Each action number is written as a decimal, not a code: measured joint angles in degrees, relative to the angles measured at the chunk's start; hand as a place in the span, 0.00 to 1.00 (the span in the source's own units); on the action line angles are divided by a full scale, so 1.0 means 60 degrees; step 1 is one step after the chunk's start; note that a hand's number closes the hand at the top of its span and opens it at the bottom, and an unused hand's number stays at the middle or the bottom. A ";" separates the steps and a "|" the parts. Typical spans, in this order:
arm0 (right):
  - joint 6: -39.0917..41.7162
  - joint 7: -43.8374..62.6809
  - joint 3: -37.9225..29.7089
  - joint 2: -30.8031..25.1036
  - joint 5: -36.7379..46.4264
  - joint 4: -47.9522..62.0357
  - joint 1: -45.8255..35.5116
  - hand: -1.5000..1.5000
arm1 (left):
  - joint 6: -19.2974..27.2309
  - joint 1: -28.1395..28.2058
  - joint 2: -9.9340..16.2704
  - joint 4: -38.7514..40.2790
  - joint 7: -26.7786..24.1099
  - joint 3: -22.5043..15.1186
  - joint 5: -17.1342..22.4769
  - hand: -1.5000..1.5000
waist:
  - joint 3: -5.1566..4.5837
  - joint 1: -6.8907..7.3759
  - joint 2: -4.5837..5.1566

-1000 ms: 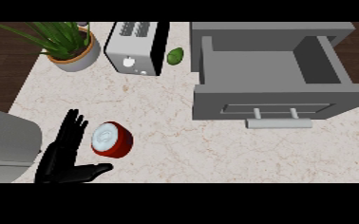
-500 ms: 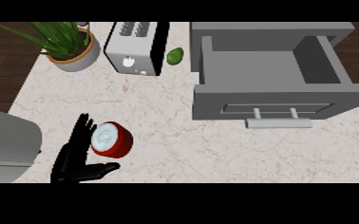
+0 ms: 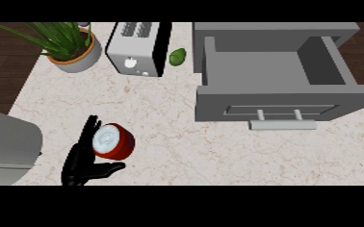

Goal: Pick up the can, place it into the drawer and close the drawer

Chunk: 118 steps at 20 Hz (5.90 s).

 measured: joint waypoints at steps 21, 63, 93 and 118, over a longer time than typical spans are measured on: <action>0.0092 0.0278 -0.0005 0.0318 -0.0341 -0.0396 0.0339 0.00 | -0.0915 -0.1117 -0.0379 -0.0398 0.0599 -0.0583 0.1215 1.00 | 0.0003 0.0010 -0.0011; -0.0515 0.0101 0.0666 0.0362 -0.0138 -0.0579 0.0523 0.00 | 0.5768 -0.7533 -0.0529 -0.2786 0.5107 -0.2665 0.0708 1.00 | 0.0008 -0.0107 0.0007; -0.0779 0.0377 0.0949 0.0345 -0.0097 -0.0862 0.0184 0.00 | 0.7797 -1.2821 -0.0542 0.3232 0.3292 -0.4782 0.4390 1.00 | 0.0018 -0.0519 0.0100; -0.1020 0.0970 0.1072 0.0075 -0.0234 -0.1025 -0.0338 0.00 | 0.8867 -1.3319 -0.0542 0.5242 0.2130 -0.7152 0.6878 0.00 | 0.0022 -0.0825 0.0181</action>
